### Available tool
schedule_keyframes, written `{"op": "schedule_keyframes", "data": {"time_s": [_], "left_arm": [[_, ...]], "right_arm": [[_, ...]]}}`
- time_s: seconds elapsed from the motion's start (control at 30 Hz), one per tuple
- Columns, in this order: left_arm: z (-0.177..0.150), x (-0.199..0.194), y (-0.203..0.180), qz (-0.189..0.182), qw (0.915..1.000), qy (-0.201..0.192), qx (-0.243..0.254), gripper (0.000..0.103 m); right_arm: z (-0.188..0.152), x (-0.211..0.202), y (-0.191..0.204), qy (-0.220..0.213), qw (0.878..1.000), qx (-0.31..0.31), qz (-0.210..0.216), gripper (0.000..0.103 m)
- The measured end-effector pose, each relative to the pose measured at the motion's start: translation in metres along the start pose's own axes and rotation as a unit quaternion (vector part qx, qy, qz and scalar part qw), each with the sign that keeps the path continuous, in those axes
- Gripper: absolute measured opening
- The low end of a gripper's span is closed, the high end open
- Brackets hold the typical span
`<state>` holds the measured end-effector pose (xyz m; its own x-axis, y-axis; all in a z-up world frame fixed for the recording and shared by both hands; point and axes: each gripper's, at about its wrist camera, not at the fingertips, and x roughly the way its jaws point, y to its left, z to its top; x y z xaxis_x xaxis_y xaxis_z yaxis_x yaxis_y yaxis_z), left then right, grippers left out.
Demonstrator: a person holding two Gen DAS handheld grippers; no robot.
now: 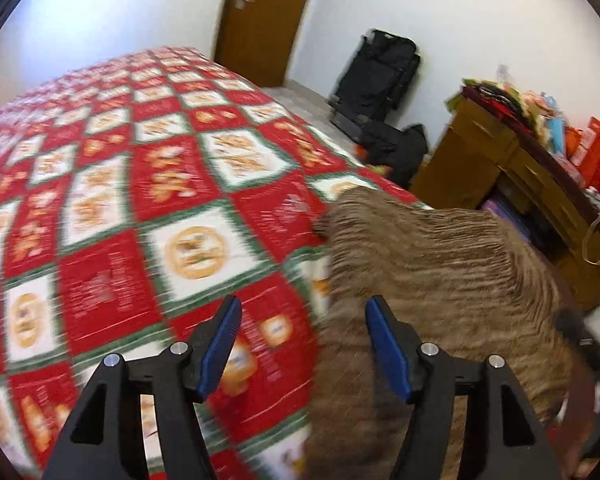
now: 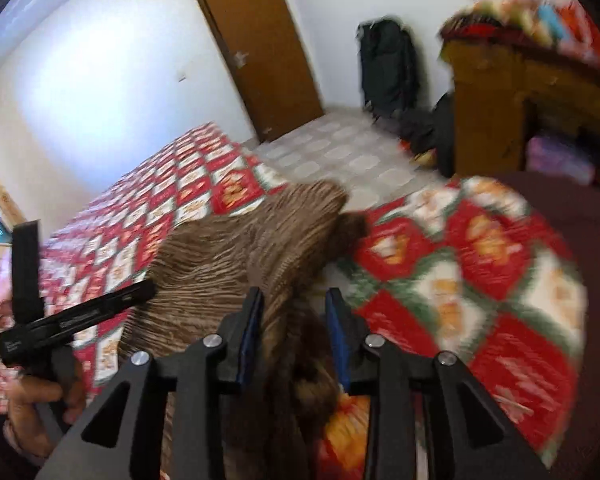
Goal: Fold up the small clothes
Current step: 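Lower the folded sweater onto the quilt and open both tools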
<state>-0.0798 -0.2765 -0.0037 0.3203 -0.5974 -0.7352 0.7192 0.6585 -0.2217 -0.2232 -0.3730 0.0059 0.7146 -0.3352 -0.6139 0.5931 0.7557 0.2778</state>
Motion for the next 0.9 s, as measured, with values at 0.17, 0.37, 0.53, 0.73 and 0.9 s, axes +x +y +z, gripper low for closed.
{"op": "schedule_keyframes", "data": {"time_s": [0.17,0.37,0.53,0.73,0.9], "left_arm": [[-0.029,-0.020,-0.002,0.028,0.9996,-0.009,0.000,0.066],[-0.053,-0.018,-0.007,0.034,0.9991,-0.001,0.024,0.066],[-0.055,-0.015,0.000,0.022,0.9991,0.024,0.026,0.066],[-0.077,-0.032,0.001,0.051,0.9973,0.018,0.050,0.066],[-0.093,-0.056,-0.004,0.069,0.9951,-0.003,0.071,0.066]], "right_arm": [[-0.018,-0.034,0.057,-0.029,0.995,-0.091,-0.015,0.021],[-0.042,-0.022,0.078,0.021,0.994,-0.110,0.005,0.019],[-0.058,-0.015,0.060,0.045,0.996,-0.083,-0.006,0.013],[-0.067,-0.029,0.053,0.052,0.996,-0.069,-0.014,0.012],[-0.067,-0.051,0.056,0.038,0.998,-0.038,-0.019,0.019]]}}
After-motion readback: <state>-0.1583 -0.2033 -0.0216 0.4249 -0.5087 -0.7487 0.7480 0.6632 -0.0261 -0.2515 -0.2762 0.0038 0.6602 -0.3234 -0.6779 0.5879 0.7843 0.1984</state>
